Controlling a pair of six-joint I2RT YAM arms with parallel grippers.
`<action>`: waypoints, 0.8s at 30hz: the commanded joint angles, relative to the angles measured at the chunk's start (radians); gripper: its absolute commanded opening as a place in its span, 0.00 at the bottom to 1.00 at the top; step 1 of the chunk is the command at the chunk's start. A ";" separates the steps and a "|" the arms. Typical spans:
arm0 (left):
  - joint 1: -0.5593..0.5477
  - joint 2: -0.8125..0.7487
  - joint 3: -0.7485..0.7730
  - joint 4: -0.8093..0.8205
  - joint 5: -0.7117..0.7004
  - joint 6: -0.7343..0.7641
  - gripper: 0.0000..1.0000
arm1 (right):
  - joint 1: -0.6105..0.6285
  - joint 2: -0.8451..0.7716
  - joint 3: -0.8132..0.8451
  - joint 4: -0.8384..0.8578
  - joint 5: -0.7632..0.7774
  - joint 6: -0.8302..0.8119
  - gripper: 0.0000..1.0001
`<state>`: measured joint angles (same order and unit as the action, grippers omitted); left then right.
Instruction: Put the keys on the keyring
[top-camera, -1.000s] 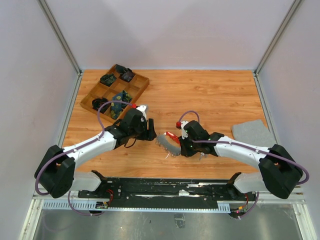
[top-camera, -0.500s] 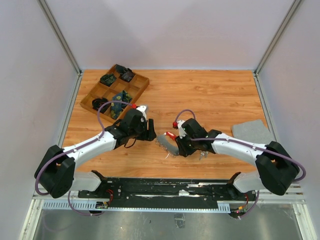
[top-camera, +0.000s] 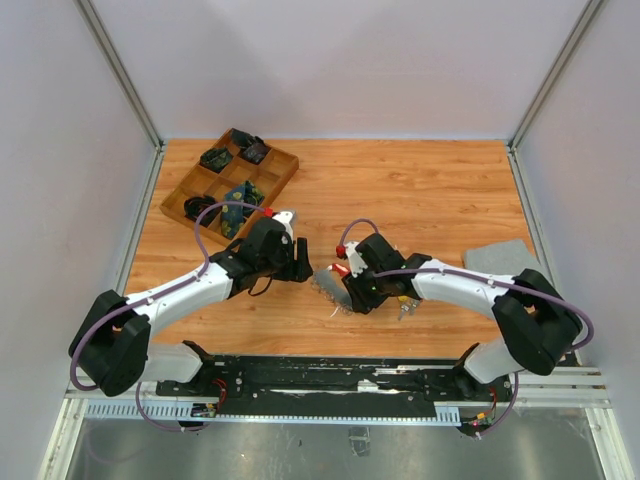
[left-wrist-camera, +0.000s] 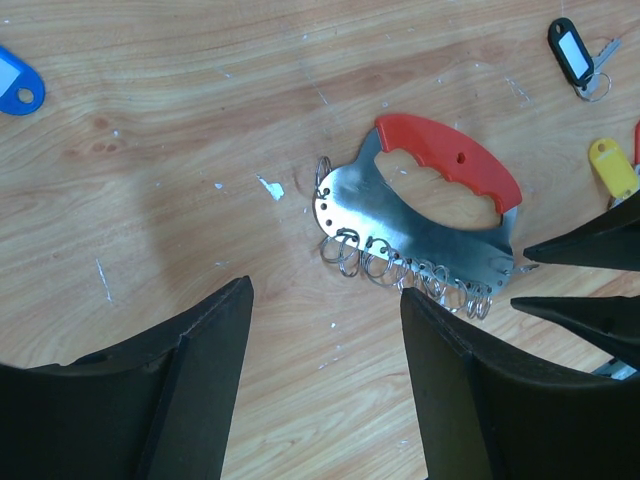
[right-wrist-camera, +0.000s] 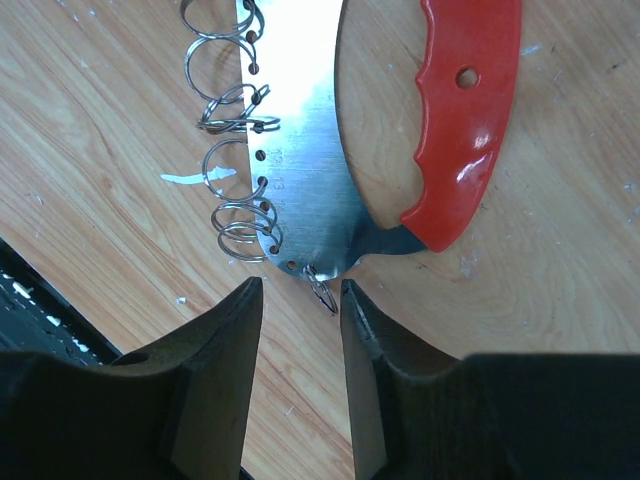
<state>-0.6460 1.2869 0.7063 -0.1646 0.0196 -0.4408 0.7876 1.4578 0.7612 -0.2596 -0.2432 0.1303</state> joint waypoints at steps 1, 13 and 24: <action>-0.009 -0.017 -0.002 -0.001 -0.002 0.019 0.66 | -0.009 0.023 0.028 -0.014 -0.016 -0.032 0.36; -0.009 -0.034 0.003 -0.006 -0.016 0.019 0.66 | -0.009 -0.010 0.024 -0.023 -0.029 -0.028 0.11; -0.009 -0.118 0.064 -0.077 -0.055 0.007 0.66 | -0.009 -0.167 0.083 -0.131 0.013 -0.021 0.01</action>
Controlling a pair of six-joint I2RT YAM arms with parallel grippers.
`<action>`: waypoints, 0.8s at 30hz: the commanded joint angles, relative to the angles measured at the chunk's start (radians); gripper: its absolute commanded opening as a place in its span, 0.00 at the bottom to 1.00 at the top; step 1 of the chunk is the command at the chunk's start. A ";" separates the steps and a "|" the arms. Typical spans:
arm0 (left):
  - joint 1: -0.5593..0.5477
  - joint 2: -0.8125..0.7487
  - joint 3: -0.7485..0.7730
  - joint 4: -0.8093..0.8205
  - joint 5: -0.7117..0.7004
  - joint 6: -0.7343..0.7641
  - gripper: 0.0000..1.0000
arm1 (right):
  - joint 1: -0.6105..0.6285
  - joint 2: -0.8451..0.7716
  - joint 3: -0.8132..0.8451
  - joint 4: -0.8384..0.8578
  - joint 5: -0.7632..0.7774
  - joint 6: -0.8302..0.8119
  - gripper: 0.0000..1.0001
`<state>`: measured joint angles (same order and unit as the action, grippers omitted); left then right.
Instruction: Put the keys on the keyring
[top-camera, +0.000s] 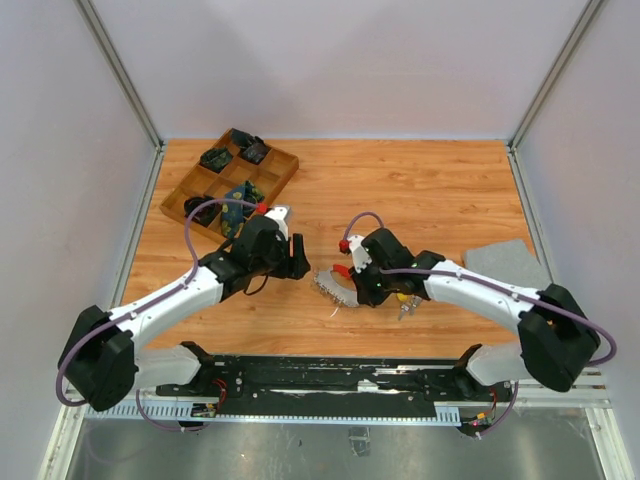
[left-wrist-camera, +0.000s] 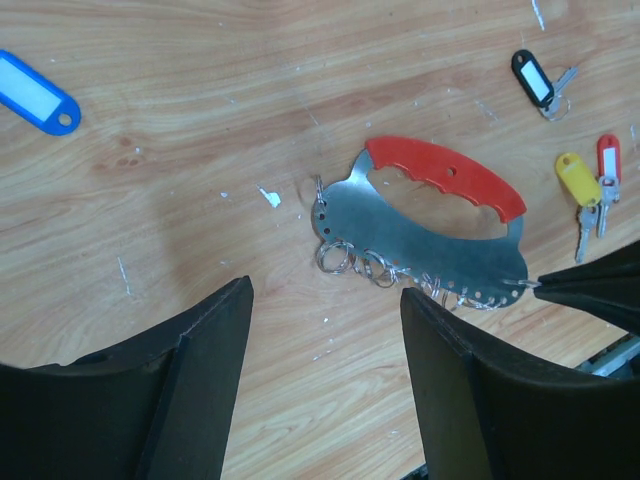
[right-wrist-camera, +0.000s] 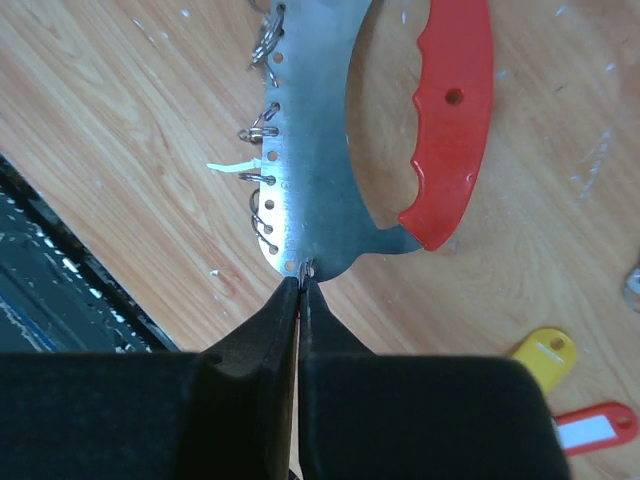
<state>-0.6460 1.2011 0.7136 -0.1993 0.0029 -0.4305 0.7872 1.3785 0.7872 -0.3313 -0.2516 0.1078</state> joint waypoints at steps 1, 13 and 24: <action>-0.009 -0.035 0.073 -0.059 -0.052 -0.006 0.66 | -0.008 -0.111 0.065 -0.064 0.023 0.006 0.01; -0.009 -0.143 0.166 -0.043 0.013 0.068 0.69 | -0.010 -0.306 0.169 -0.077 -0.065 -0.019 0.01; -0.009 -0.244 0.235 -0.109 0.071 0.209 0.68 | -0.013 -0.429 0.232 -0.128 -0.114 -0.054 0.01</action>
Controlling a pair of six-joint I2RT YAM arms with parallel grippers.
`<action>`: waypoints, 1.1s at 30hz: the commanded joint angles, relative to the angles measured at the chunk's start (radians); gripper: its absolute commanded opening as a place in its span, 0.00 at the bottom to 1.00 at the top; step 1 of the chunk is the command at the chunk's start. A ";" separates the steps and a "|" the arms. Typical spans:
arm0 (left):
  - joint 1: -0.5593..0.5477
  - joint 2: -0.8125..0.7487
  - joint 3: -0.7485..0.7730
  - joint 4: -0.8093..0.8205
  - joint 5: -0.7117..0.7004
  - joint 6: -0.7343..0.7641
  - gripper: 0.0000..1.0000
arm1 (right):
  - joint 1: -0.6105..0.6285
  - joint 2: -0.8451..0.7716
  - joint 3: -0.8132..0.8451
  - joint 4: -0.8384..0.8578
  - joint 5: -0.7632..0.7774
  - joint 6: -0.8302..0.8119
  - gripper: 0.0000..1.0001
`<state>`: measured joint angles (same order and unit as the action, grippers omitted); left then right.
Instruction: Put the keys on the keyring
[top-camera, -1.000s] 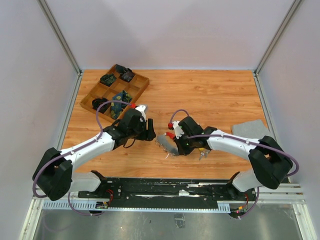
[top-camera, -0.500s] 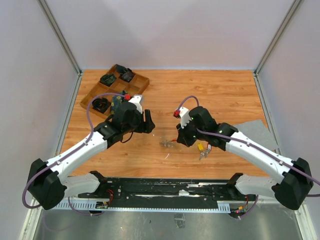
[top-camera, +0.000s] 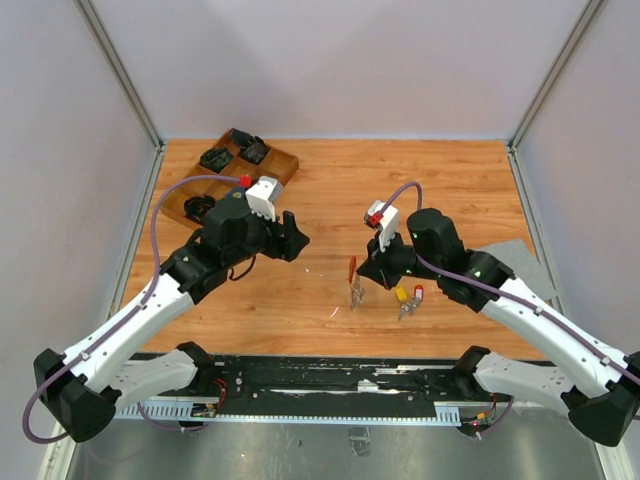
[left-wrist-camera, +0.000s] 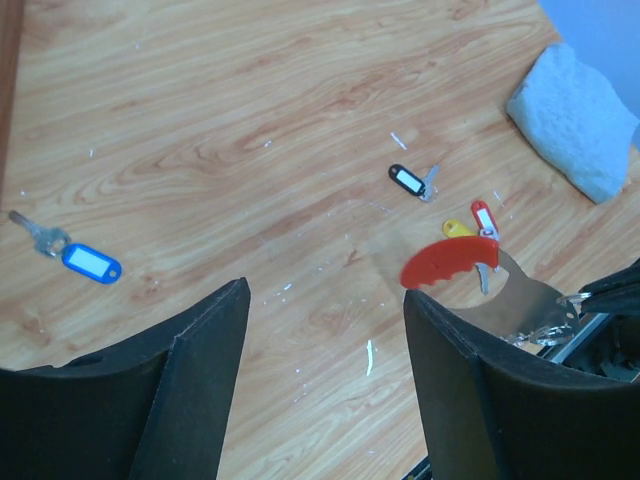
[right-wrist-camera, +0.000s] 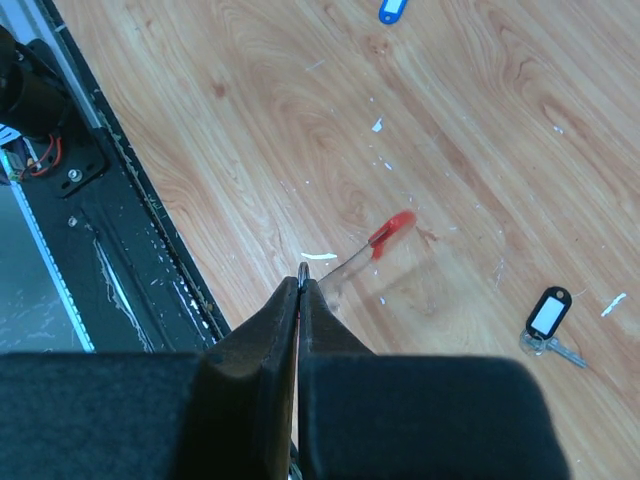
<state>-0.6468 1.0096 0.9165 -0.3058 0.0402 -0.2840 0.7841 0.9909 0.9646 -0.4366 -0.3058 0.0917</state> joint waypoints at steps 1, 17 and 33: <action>-0.008 -0.071 0.029 0.017 0.055 0.066 0.68 | -0.010 -0.056 0.052 -0.007 -0.078 -0.044 0.01; -0.178 -0.225 0.108 0.249 0.242 0.118 0.62 | -0.009 -0.152 0.251 0.156 -0.370 -0.049 0.01; -0.196 -0.170 0.226 0.428 0.518 0.142 0.56 | -0.008 -0.144 0.300 0.529 -0.532 0.054 0.01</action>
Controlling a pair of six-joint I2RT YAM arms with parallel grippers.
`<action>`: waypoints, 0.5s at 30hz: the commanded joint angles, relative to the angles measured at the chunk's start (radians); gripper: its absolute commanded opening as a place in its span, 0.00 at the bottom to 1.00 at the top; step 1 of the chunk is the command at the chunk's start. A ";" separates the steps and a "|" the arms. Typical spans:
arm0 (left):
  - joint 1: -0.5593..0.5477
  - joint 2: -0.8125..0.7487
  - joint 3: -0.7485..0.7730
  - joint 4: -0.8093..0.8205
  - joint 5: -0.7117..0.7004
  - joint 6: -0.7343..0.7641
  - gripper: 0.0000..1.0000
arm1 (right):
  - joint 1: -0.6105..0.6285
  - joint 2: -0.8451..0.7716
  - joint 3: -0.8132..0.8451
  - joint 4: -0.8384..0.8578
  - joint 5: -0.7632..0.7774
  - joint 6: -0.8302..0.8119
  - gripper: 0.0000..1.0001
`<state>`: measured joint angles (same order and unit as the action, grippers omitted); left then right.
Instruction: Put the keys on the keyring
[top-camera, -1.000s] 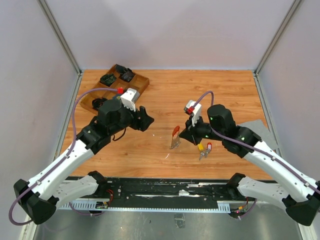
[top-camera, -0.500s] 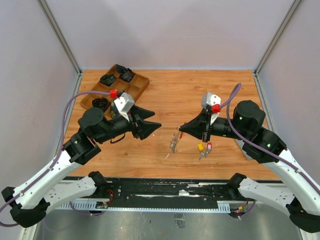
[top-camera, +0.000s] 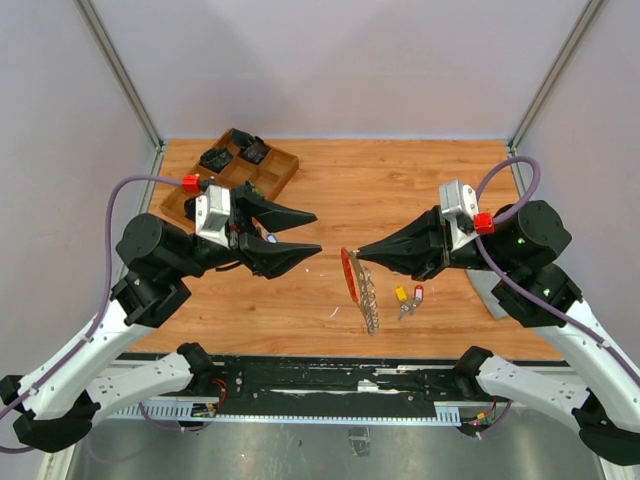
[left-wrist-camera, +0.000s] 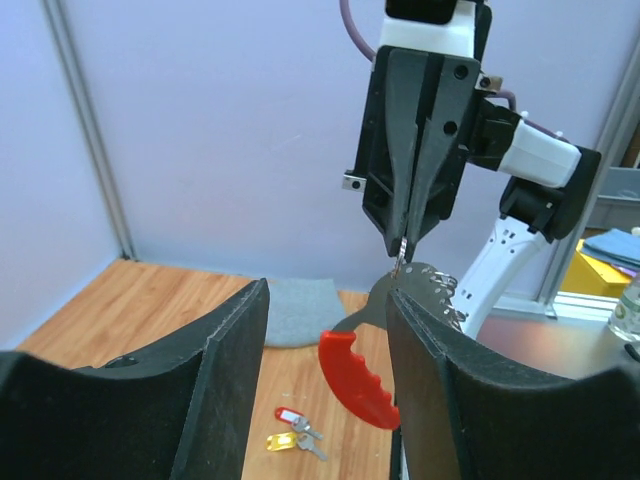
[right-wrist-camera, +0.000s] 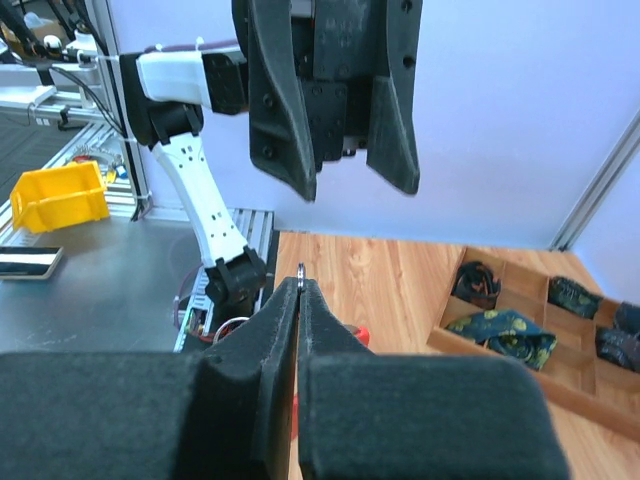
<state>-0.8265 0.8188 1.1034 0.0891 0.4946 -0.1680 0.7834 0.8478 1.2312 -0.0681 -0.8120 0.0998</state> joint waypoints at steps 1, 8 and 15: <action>-0.020 0.024 0.046 0.030 0.062 0.029 0.56 | -0.007 0.004 0.036 0.173 -0.026 0.050 0.01; -0.048 0.030 0.060 0.024 0.037 0.033 0.54 | -0.008 0.036 0.059 0.189 -0.043 0.036 0.01; -0.060 0.025 0.057 0.005 0.029 0.055 0.50 | -0.008 0.050 0.075 0.139 -0.055 -0.012 0.01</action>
<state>-0.8749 0.8528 1.1278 0.0895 0.5240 -0.1375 0.7834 0.9031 1.2610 0.0536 -0.8429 0.1284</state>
